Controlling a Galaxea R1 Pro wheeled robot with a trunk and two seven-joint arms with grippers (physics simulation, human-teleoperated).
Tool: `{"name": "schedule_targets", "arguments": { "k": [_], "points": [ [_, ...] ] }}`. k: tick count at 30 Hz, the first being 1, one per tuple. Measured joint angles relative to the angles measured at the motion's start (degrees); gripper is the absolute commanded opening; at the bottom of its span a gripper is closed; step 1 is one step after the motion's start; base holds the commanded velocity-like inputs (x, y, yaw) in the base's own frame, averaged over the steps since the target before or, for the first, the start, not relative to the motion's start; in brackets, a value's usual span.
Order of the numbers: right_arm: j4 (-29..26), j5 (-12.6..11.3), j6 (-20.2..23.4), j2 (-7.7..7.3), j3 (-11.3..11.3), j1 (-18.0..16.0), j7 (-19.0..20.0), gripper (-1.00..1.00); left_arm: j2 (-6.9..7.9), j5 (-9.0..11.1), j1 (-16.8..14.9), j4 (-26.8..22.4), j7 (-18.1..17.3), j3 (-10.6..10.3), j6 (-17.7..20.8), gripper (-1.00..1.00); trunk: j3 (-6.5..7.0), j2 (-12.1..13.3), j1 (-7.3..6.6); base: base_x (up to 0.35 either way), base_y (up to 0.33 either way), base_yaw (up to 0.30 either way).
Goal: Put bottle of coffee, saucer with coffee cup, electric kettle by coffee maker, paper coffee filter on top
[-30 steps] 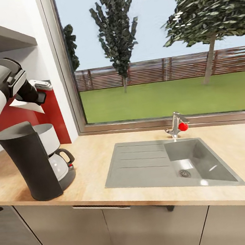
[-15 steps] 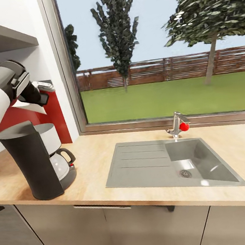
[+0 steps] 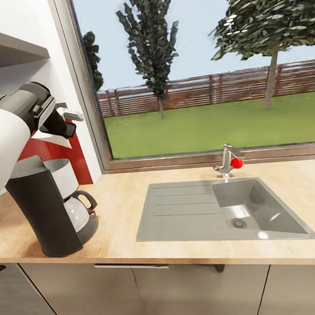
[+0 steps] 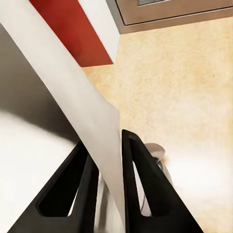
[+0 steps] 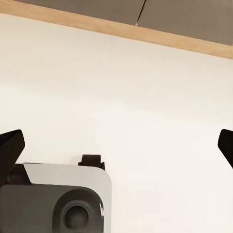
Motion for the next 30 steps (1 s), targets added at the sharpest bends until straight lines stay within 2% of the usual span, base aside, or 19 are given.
{"name": "schedule_targets", "arguments": {
  "k": [3,6,12,21,30],
  "points": [
    [0.0,0.0,0.0,0.0,0.0,0.0,0.0,1.0,0.08,-0.1,0.0,0.0,0.2,-0.1,0.0,-1.0,0.0,0.0,0.0,0.0,0.0,0.0],
    [0.0,0.0,0.0,0.0,0.0,0.0,0.0,1.0,0.33,-0.2,0.2,0.0,5.5,-0.8,-0.1,-1.0,0.0,0.0,0.0,0.0,0.0,0.0],
    [0.0,0.0,0.0,0.0,0.0,0.0,0.0,1.0,0.45,0.0,0.8,0.1,8.8,-0.8,0.0,-1.0,0.0,0.0,0.0,0.0,0.0,0.0],
    [0.0,0.0,0.0,0.0,0.0,0.0,0.0,1.0,0.52,0.0,2.2,0.1,9.4,-0.8,0.0,-1.0,0.0,0.0,0.0,0.0,0.0,0.0],
    [0.0,0.0,0.0,-0.04,0.0,0.0,0.0,1.0,1.26,0.0,2.7,0.1,9.4,-0.8,-0.1,-1.0,0.0,0.0,0.0,0.0,0.0,0.0]
  ]
}}
